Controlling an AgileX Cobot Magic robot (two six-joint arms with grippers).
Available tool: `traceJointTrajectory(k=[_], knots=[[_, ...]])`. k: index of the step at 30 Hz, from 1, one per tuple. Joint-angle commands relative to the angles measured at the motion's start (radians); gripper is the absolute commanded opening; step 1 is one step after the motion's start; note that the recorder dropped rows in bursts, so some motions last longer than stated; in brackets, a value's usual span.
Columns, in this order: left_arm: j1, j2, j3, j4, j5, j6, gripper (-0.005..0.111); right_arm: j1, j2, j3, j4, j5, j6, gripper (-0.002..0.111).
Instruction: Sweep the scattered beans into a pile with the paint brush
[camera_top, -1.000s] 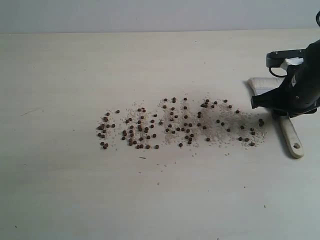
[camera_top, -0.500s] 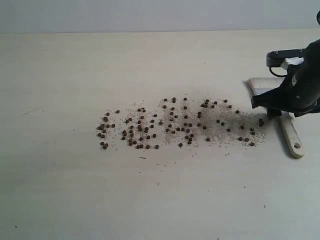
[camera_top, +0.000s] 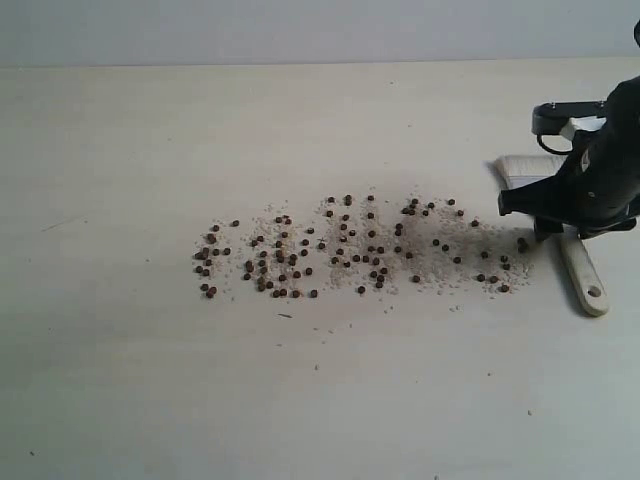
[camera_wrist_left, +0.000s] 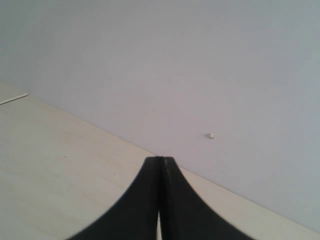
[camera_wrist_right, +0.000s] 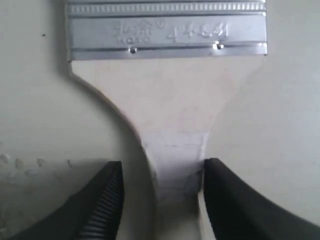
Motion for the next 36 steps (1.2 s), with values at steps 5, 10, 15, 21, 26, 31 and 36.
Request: traceJointTrajectory(k=[5,10,15,21,26,31,36], knots=[[0.002,-0.004,-0.001,-0.007,0.000,-0.002,0.000,0.001,0.034,0.024,0.006,0.081,-0.026,0.048],[0.002,-0.004,-0.001,-0.007,0.000,-0.002,0.000,0.001,0.034,0.024,0.009,0.083,-0.046,0.048],[0.002,-0.004,-0.001,-0.007,0.000,-0.002,0.000,0.001,0.034,0.024,0.009,0.085,-0.061,0.045],[0.002,-0.004,-0.001,-0.007,0.000,-0.002,0.000,-0.001,0.034,0.024,0.009,0.108,-0.068,0.045],[0.002,-0.004,-0.001,-0.007,0.000,-0.002,0.000,-0.001,0.034,0.022,0.009,0.145,-0.066,0.045],[0.002,-0.004,-0.001,-0.007,0.000,-0.002,0.000,-0.001,0.034,0.022,0.014,0.115,-0.024,0.045],[0.002,-0.004,-0.001,-0.007,0.000,-0.002,0.000,-0.001,0.034,0.022,-0.017,0.093,-0.024,0.045]])
